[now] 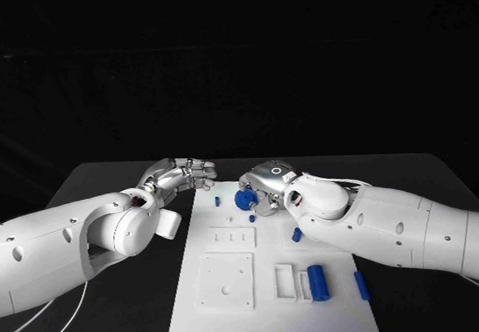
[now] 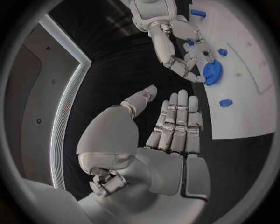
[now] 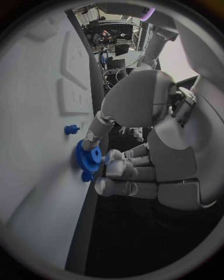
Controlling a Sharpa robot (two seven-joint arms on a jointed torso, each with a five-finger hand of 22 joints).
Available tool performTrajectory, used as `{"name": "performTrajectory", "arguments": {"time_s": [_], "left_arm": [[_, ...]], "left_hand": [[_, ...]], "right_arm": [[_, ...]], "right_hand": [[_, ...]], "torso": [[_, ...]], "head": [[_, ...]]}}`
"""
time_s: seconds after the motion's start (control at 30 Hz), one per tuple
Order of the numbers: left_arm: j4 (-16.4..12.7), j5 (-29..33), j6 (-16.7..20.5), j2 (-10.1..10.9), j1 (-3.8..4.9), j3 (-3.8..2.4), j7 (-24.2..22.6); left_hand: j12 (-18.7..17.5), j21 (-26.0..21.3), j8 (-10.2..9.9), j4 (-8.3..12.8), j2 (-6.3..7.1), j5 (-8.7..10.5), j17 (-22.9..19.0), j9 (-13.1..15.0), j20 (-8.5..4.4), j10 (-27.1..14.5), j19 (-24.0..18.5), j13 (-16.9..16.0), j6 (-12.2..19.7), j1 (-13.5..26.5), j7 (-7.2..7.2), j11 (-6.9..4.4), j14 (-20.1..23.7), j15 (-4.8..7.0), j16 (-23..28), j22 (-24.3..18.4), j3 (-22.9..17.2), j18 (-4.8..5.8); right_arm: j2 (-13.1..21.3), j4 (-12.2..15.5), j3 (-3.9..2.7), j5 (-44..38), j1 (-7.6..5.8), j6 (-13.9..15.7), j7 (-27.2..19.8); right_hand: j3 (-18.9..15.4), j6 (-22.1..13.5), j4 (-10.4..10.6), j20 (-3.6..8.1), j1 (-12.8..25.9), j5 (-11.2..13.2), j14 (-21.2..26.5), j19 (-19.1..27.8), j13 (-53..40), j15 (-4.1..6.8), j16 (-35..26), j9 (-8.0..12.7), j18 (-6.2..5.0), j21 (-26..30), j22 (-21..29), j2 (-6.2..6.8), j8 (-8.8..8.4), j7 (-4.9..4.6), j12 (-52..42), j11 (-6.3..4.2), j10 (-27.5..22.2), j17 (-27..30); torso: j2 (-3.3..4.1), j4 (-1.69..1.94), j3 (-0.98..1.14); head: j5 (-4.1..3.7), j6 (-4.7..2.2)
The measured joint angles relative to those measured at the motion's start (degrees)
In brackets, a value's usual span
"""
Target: Assemble the parts on the task board
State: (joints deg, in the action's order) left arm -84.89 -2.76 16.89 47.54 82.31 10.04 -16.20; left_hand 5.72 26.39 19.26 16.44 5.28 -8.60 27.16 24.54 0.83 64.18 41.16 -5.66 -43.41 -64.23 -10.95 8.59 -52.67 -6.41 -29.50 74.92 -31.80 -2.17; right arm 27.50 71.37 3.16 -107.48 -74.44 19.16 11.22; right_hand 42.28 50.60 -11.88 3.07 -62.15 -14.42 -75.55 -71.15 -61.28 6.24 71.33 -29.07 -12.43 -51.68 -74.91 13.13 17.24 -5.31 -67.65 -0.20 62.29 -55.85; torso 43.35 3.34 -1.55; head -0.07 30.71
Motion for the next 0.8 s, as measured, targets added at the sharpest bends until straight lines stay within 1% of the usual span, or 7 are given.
{"name": "performTrajectory", "arguments": {"time_s": [0.27, 0.43, 0.5, 0.57, 0.6, 0.7, 0.8], "left_arm": [[0.01, 0.00, 0.00, -0.09, 0.00, 0.00, 0.00], [0.03, 0.00, -0.01, -0.22, 0.00, 0.00, 0.00], [0.05, 0.00, -0.01, -0.22, 0.00, 0.00, 0.00], [0.08, 0.00, -0.01, -0.22, 0.00, 0.00, 0.00], [0.09, 0.00, -0.01, -0.22, 0.00, 0.00, 0.01], [0.13, -0.02, -0.01, -0.23, 0.00, 0.00, 0.02], [0.14, -0.02, -0.01, -0.28, 0.00, 0.00, 0.02]], "left_hand": [[0.00, 0.00, 0.00, 0.00, 0.00, 0.00, -0.01, 0.00, 0.00, 0.00, 0.00, 0.00, 0.00, 0.00, 0.00, 0.00, 0.00, 0.00, 0.00, -0.01, 0.00, 0.00], [0.00, 0.00, 0.00, 0.00, 0.00, 0.00, -0.01, 0.00, 0.00, 0.00, 0.00, 0.00, 0.00, 0.00, 0.00, 0.00, 0.00, 0.00, 0.00, -0.01, 0.00, 0.00], [0.00, 0.00, 0.00, 0.00, 0.00, 0.00, -0.01, 0.00, 0.00, 0.00, 0.00, 0.00, 0.00, 0.00, 0.00, 0.00, 0.00, 0.00, 0.00, -0.01, 0.00, 0.00], [0.00, 0.00, 0.00, 0.00, 0.00, 0.00, -0.01, 0.00, 0.00, 0.00, 0.00, 0.00, 0.00, 0.00, 0.00, 0.00, 0.00, 0.00, 0.00, -0.01, 0.00, 0.00], [0.00, 0.00, 0.00, 0.00, 0.00, 0.00, -0.02, 0.00, 0.00, 0.00, 0.00, 0.00, 0.00, 0.00, 0.00, 0.00, 0.00, 0.00, 0.00, -0.01, 0.00, 0.00], [0.00, 0.00, 0.00, 0.00, 0.00, 0.00, 0.01, 0.00, 0.00, 0.00, 0.00, 0.00, 0.00, 0.00, 0.00, 0.00, 0.00, 0.00, 0.00, -0.01, 0.00, 0.00], [0.00, 0.00, 0.00, 0.00, 0.00, 0.00, 0.03, 0.00, 0.00, 0.00, 0.00, 0.00, 0.00, 0.00, 0.00, 0.00, 0.00, 0.00, 0.00, -0.01, 0.00, 0.00]], "right_arm": [[-1.14, -1.13, 0.02, -0.18, -0.06, -0.02, 0.06], [-1.49, -1.59, 0.02, -0.23, -0.06, -0.03, 0.11], [-1.59, -1.87, 0.10, -0.24, -0.04, -0.14, 0.13], [-1.82, -2.23, 0.11, -0.24, -0.01, -0.23, 0.14], [-1.92, -2.34, 0.12, -0.23, 0.00, -0.29, 0.14], [-2.20, -2.61, 0.18, -0.14, 0.03, -0.64, 0.14], [-2.24, -2.73, 0.19, -0.07, 0.03, -0.88, 0.14]], "right_hand": [[0.00, 0.00, 0.00, -0.01, 0.00, 0.44, 0.00, 0.01, 0.06, -0.01, 0.00, 0.01, 0.00, 0.00, 0.00, 0.00, -0.01, 0.00, 0.00, 0.09, 0.10, 0.00], [0.00, 0.00, 0.00, -0.01, 0.00, 0.44, -0.01, 0.01, 0.06, -0.01, 0.00, 0.03, 0.00, 0.00, 0.00, 0.00, -0.30, 0.00, 0.00, -0.03, -0.02, 0.01], [0.00, 0.00, 0.00, -0.02, 0.00, 0.85, -0.01, 0.02, 0.13, -0.01, 0.00, 0.04, 0.00, 0.00, 0.00, 0.00, -0.29, 0.00, 0.01, -0.03, -0.01, 0.01], [0.00, 0.00, 0.00, -0.02, 0.00, 1.13, -0.01, 0.02, 0.18, -0.02, 0.01, 0.20, 0.00, 0.00, 0.00, 0.00, -0.78, 0.00, 0.02, -0.06, 0.01, 0.01], [0.00, 0.01, 0.00, -0.02, 0.11, 1.31, -0.02, 0.02, 0.25, -0.02, -0.04, 0.50, 0.00, 0.00, 0.00, 0.27, -1.40, 0.01, 0.05, -0.09, 0.05, 0.01], [0.00, 0.01, 0.00, -0.02, -0.07, 1.33, 0.20, 0.02, 0.34, -0.44, -0.24, 1.20, 0.00, 0.00, 0.00, 0.68, -2.67, 0.01, 0.05, 0.01, -0.06, 0.01], [0.00, -0.03, 0.00, -0.02, -0.07, 1.33, 0.09, 0.02, 0.44, -0.73, -0.24, 1.49, 0.00, 0.00, 0.00, 0.68, -3.17, -0.03, 0.05, 0.01, -0.05, 0.01]], "torso": [[-0.03, -0.14, 0.06], [-0.04, -0.14, 0.09], [-0.04, -0.14, 0.09], [-0.04, -0.14, 0.09], [-0.04, -0.14, 0.09], [-0.04, -0.18, 0.09], [-0.04, -0.19, 0.09]], "head": [[0.34, -0.01], [0.41, -0.04], [0.42, -0.05], [0.43, -0.04], [0.45, -0.02], [0.54, 0.03], [0.58, 0.03]]}}
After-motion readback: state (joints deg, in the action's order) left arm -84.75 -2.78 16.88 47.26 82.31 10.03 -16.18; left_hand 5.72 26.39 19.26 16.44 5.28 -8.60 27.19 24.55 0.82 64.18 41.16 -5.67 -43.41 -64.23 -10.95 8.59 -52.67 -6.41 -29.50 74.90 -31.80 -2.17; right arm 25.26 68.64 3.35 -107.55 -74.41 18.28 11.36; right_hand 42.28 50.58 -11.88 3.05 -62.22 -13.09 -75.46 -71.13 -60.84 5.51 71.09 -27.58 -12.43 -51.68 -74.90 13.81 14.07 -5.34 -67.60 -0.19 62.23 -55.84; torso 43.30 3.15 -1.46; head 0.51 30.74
